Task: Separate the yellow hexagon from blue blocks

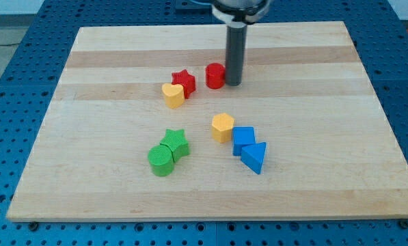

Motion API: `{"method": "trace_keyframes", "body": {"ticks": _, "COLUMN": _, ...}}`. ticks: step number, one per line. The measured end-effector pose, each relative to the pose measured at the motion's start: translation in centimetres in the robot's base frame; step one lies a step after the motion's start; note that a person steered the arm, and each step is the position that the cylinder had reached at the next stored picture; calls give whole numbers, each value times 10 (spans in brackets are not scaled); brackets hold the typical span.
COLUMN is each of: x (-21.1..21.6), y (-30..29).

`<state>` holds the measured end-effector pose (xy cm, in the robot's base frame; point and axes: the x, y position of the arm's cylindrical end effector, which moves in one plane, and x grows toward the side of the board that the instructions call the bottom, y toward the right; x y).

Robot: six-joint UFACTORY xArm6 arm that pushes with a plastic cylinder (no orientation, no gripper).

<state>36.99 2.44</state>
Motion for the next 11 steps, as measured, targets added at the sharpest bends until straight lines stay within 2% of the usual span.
{"method": "trace_keyframes", "body": {"ticks": 1, "x": 1, "y": -13}}
{"method": "trace_keyframes", "body": {"ticks": 2, "x": 8, "y": 14}}
{"method": "trace_keyframes", "body": {"ticks": 3, "x": 38, "y": 79}}
{"method": "trace_keyframes", "body": {"ticks": 4, "x": 90, "y": 86}}
{"method": "trace_keyframes", "body": {"ticks": 6, "x": 124, "y": -1}}
{"method": "trace_keyframes", "body": {"ticks": 7, "x": 131, "y": -17}}
{"method": "trace_keyframes", "body": {"ticks": 9, "x": 123, "y": -43}}
{"method": "trace_keyframes", "body": {"ticks": 11, "x": 92, "y": -50}}
